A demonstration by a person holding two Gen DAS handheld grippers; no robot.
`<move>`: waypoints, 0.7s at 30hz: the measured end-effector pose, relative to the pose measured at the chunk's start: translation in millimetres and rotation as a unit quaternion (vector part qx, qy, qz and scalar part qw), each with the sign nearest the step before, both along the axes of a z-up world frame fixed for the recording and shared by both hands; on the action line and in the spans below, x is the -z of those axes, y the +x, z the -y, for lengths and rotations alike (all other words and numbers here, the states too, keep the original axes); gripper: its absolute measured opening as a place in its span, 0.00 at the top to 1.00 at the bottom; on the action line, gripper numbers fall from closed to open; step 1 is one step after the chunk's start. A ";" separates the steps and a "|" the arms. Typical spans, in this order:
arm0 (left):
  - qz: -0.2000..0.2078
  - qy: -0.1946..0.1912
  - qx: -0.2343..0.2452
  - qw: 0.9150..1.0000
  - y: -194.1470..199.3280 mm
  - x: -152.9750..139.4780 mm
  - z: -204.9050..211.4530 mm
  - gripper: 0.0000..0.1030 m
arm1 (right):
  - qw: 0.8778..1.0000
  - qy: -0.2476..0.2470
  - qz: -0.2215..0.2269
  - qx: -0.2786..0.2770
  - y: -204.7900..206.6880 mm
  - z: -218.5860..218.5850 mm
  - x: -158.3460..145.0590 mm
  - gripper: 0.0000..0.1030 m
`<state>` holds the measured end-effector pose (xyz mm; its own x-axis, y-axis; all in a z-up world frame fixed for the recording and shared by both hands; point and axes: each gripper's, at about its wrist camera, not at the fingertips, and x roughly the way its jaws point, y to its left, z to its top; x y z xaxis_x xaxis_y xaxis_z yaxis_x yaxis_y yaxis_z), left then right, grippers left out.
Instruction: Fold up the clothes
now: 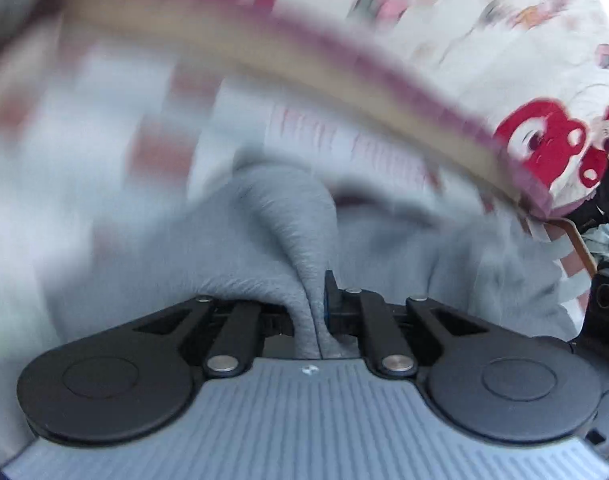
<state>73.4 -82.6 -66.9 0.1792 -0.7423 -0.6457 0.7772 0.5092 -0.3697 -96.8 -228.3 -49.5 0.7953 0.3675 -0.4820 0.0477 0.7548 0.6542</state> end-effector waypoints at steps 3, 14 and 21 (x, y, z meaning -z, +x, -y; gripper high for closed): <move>0.128 -0.092 -0.036 0.987 24.9 -62.3 -4.0 0.92 | 0.998 -0.018 0.038 0.048 -0.5 25.7 -37.4 0.66; 0.110 0.077 -0.122 0.983 137.8 21.7 22.1 0.43 | 0.911 -0.295 -0.192 0.215 -69.8 72.2 -8.5 0.50; 0.102 0.093 -0.100 0.985 124.6 38.1 26.4 0.38 | 0.878 -0.217 -0.206 0.373 -117.1 138.1 -9.5 0.46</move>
